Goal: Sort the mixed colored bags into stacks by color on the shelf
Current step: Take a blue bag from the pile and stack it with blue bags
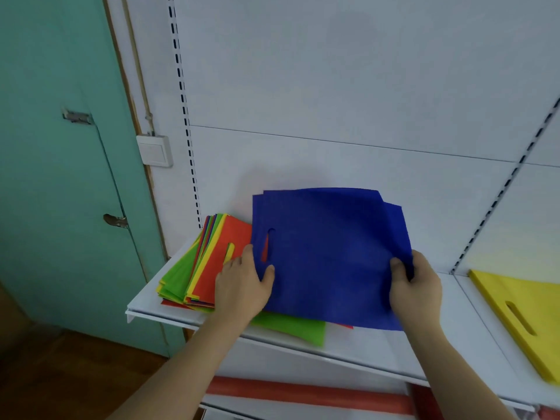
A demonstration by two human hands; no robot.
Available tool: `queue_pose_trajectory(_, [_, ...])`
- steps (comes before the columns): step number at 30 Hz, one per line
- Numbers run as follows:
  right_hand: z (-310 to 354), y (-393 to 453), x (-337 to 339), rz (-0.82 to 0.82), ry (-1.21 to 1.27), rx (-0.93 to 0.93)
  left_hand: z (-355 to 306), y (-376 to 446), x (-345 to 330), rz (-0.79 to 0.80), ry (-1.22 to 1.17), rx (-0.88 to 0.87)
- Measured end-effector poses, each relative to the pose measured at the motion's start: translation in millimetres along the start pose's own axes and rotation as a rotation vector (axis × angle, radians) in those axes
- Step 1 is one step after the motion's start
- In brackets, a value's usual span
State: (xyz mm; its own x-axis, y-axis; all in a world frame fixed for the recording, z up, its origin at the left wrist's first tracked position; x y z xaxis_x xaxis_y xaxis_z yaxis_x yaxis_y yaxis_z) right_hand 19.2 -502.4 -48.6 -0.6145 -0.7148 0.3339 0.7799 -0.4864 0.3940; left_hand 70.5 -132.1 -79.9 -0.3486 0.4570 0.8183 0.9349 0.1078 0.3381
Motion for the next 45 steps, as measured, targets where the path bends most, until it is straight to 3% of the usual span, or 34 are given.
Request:
queue_pose_trajectory(4, [6, -6, 14, -0.023, 0.095, 0.008, 8, 36, -12, 0.044, -0.723, 0.245])
queue_pose_trajectory(6, [11, -6, 19, -0.033, 0.099, 0.029, 5, 46, -8, 0.004, -0.868, 0.22])
queue_pose_trajectory(11, [21, 0, 19, -0.073, 0.153, 0.051, -5, 50, 18, -0.099, -0.974, 0.092])
queue_pose_trajectory(16, [2, -8, -20, 0.172, 0.054, -0.044, 8, 32, 17, -0.073, -0.814, 0.096])
queue_pose_trajectory(18, [1, -11, -21, 0.185, -0.029, -0.011, 8, 29, 20, -0.079, -0.776, 0.093])
queue_pose_trajectory(24, [15, -13, 30, -0.029, 0.024, 0.037, -15, 27, 45, -0.147, -0.685, 0.036])
queue_pose_trajectory(33, [-14, -66, 102, -0.046, -0.29, 0.232, -83, -13, 3, -0.163, -0.734, -0.043])
queue_pose_trajectory(39, [-43, -87, 203, -0.192, -0.407, 0.203, -176, -57, -23, -0.14, -0.668, -0.253])
queue_pose_trajectory(45, [-87, -101, 319, -0.32, -0.479, 0.098, -295, -115, -57, -0.002, -0.691, -0.369])
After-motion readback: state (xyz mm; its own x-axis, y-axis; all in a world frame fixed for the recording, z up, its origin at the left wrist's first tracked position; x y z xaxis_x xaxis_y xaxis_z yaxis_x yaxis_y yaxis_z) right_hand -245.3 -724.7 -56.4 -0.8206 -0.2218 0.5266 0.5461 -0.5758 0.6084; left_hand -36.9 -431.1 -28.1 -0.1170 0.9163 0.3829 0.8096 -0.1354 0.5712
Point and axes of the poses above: each hand's wrist, its own y-axis towards the middle knuckle, its own x-axis out of the back of the hand, z = x × y, the point moved 9 cm from there along y, towards the middle knuckle, and after that the axes turned 2 degrees about y, right-handed, at the moved point
